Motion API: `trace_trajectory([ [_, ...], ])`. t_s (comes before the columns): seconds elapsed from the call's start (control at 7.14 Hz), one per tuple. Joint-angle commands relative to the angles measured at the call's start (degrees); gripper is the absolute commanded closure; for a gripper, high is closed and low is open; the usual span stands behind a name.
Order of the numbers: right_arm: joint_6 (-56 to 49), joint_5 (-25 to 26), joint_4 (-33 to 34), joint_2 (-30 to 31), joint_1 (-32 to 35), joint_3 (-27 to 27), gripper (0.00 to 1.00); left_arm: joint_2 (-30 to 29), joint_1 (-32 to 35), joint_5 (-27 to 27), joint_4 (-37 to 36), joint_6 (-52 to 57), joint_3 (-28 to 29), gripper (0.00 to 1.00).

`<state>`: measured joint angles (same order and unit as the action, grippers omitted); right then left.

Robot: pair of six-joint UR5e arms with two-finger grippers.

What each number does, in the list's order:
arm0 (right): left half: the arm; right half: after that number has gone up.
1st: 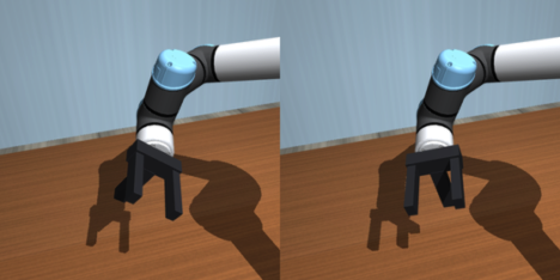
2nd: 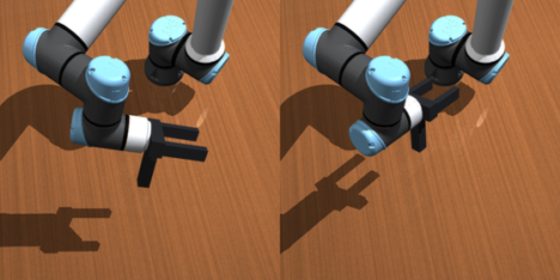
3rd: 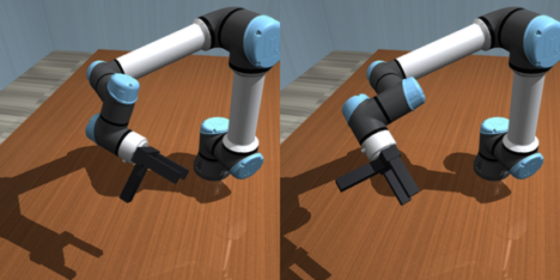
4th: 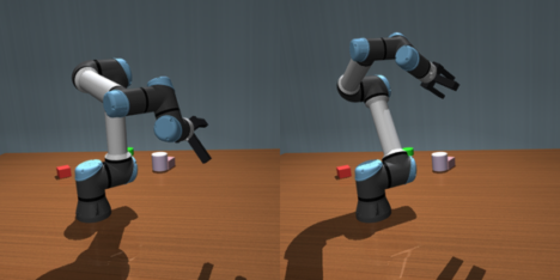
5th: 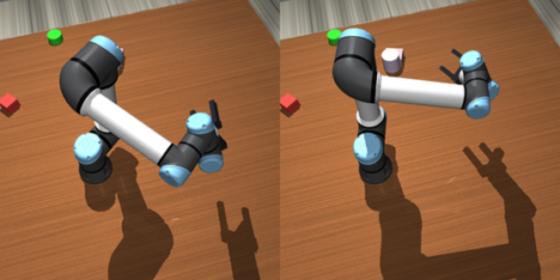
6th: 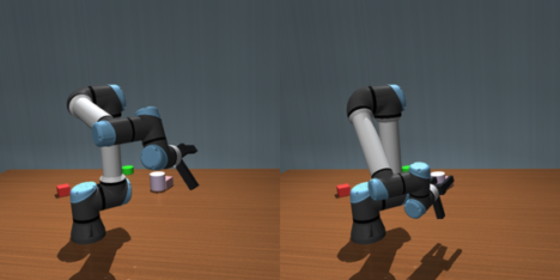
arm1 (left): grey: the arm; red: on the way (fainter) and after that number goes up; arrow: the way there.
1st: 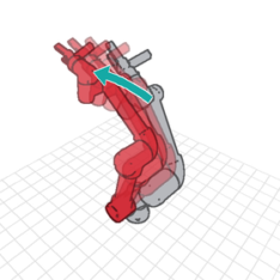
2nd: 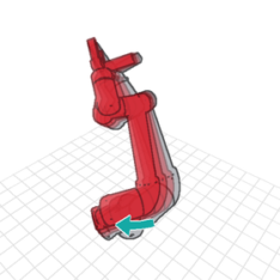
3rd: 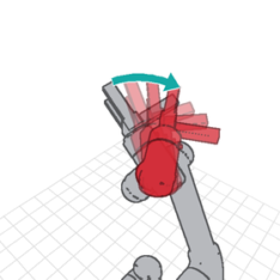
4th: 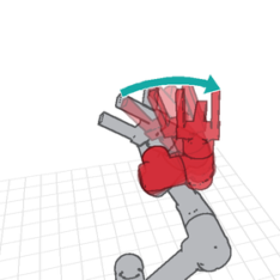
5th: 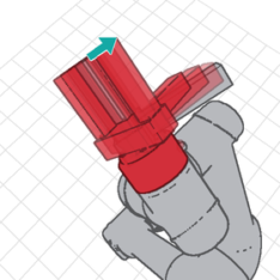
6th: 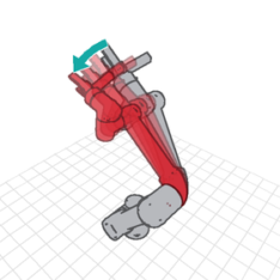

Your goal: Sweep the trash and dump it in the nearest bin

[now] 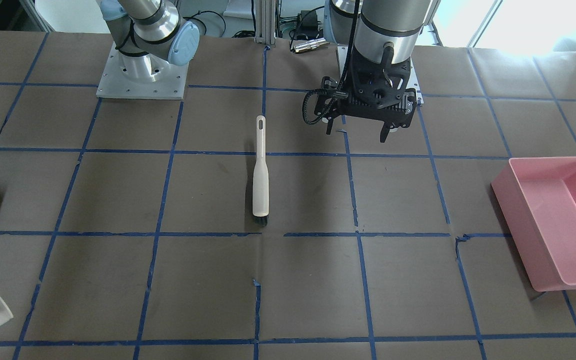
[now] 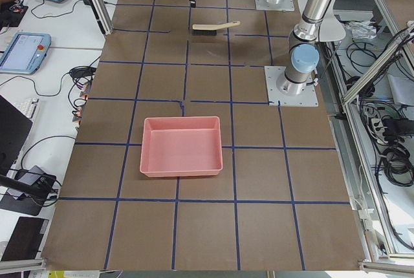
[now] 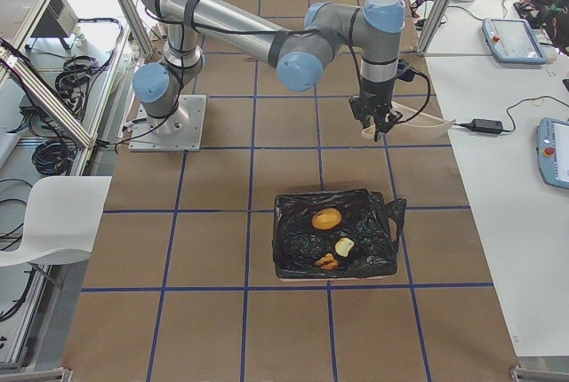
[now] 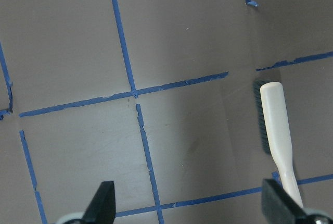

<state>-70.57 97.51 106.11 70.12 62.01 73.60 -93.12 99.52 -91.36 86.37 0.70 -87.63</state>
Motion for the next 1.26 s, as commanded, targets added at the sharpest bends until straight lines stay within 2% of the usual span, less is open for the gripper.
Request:
trace_trajectory([
  [0.0,13.56,-0.56,-0.37,0.19,6.52,3.12,1.00,0.04,-0.38,0.13,0.28,0.00,0.00,0.00],
  [0.56,40.19,-0.74,-0.38,-0.51,20.13,5.05,1.00,0.04,-0.47,0.31,0.29,0.00,-0.09,0.00],
  [0.84,53.28,-4.50,-0.11,-0.43,25.42,7.78,1.00,0.13,-0.47,0.40,0.20,0.00,-0.17,0.00],
  [1.12,58.33,-8.10,0.76,-1.39,29.90,8.22,1.00,0.04,-0.47,0.31,0.02,0.00,-0.26,0.00],
])
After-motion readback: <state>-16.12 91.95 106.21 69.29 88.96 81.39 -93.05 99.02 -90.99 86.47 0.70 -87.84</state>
